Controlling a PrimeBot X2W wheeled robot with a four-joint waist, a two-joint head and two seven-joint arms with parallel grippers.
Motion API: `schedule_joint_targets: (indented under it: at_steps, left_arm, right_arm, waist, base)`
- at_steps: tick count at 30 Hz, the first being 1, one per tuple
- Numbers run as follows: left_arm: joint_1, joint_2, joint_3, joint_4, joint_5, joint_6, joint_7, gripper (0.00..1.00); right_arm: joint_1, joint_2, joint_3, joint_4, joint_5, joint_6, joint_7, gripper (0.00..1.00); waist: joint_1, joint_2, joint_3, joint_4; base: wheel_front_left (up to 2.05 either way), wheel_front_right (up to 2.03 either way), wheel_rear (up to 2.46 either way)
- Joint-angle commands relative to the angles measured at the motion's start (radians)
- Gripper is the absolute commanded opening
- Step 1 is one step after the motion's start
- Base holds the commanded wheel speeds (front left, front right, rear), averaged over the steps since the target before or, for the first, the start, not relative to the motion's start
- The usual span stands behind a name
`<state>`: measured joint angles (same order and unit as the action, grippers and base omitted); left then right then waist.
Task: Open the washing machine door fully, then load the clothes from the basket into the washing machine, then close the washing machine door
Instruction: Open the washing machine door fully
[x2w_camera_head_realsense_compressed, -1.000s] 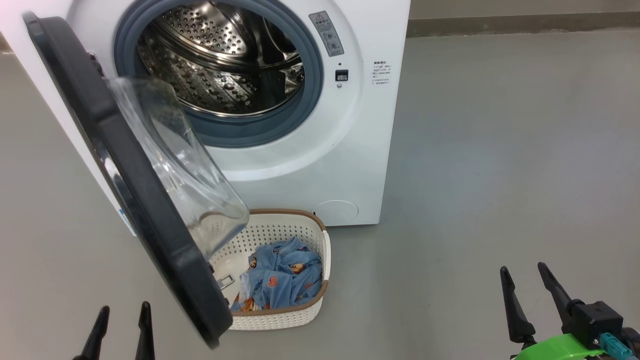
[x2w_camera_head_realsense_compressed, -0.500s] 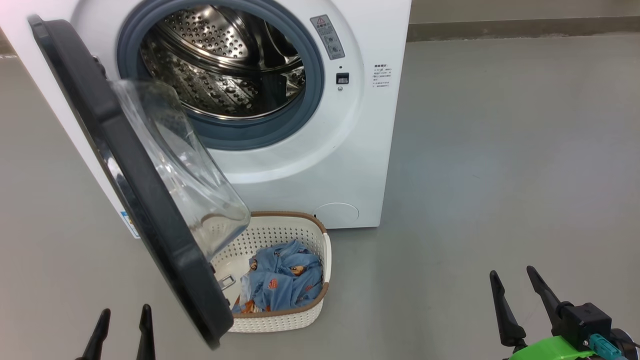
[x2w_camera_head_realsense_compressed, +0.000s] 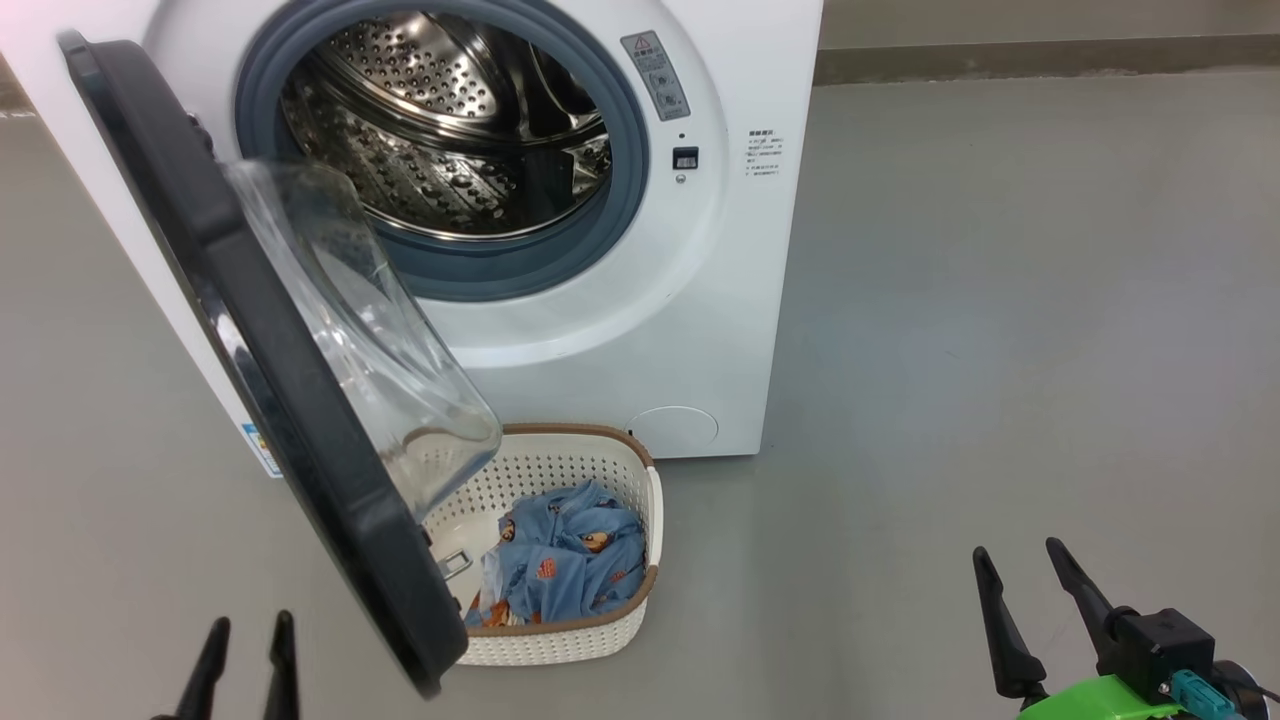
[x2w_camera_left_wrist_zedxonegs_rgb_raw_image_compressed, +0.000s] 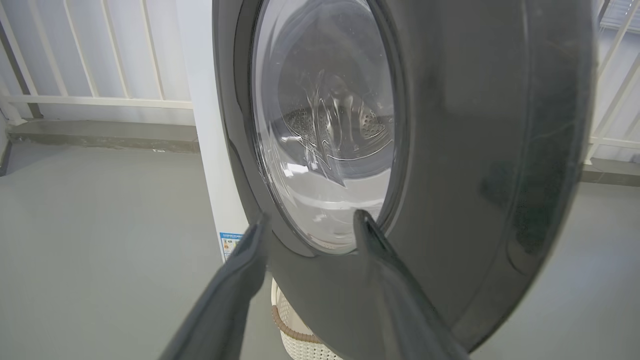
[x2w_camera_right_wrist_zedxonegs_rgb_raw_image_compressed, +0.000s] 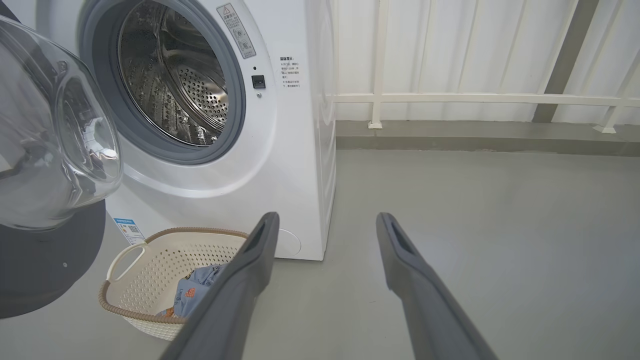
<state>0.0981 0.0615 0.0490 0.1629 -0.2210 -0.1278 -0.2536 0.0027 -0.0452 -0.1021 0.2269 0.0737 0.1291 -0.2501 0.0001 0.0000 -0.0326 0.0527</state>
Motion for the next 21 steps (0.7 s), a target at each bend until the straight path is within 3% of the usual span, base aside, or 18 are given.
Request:
schedule_joint_targets:
  at_steps: [1,8,15,21]
  left_arm:
    - [-0.025,0.007,0.034,-0.028,0.008,-0.003,-0.008,0.00]
    - [-0.030,0.005,0.048,-0.116,-0.011,-0.003,-0.008,0.00]
    - [-0.063,0.007,0.074,-0.307,-0.024,-0.003,-0.008,0.00]
    - [-0.101,0.050,-0.001,-0.513,-0.016,-0.003,-0.008,0.00]
  right_arm:
    - [-0.010,-0.005,0.029,-0.022,0.014,0.002,-0.012,1.00]
    - [-0.010,-0.005,0.036,-0.021,0.032,0.002,-0.012,1.00]
    - [-0.014,-0.005,0.038,-0.018,0.034,0.002,-0.012,1.00]
    - [-0.013,-0.005,0.039,-0.012,0.034,0.002,-0.012,1.00]
  waist:
    - [0.0000,0.0000,0.000,0.000]
    - [0.0000,0.0000,-0.002,0.000]
    - [0.0000,0.0000,-0.002,0.003]
    - [0.0000,0.0000,0.000,0.005]
  base:
    - [0.00,0.00,0.00]
    - [0.00,0.00,0.00]
    - [0.00,0.00,0.00]
    - [0.00,0.00,0.00]
